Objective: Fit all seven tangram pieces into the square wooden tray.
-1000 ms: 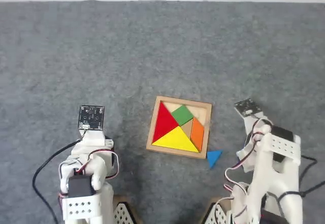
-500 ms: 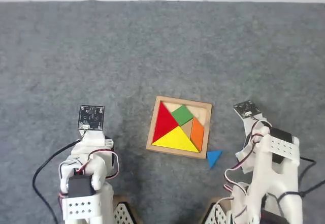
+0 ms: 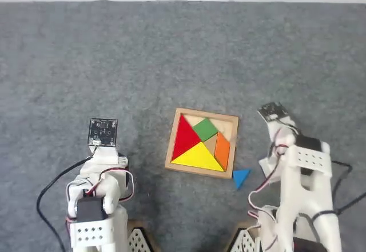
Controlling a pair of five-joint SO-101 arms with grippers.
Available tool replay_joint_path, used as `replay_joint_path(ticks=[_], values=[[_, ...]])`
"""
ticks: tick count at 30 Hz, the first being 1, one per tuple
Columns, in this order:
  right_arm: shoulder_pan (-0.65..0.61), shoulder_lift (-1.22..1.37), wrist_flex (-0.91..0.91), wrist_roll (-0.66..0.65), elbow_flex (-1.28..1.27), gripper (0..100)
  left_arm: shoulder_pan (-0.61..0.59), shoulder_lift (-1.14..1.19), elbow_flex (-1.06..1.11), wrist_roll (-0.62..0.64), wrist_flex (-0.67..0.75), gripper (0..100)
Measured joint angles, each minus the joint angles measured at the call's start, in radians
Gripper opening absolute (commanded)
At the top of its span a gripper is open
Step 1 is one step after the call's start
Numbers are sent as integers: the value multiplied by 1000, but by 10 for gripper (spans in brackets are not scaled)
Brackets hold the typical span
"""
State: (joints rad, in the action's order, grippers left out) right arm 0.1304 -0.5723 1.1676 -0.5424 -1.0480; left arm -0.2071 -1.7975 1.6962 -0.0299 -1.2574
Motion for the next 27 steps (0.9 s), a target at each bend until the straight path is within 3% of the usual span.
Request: replay_joint_path(ticks=[5,15,22,27], values=[[-103,11,31,89,97,80,0,0,0,0,0,18],[-98,301,29,201,264,85,0,0,0,0,0,18],[-106,410,-28,224,284,222,0,0,0,0,0,18],[-106,420,-32,310,290,191,0,0,0,0,0,18]])
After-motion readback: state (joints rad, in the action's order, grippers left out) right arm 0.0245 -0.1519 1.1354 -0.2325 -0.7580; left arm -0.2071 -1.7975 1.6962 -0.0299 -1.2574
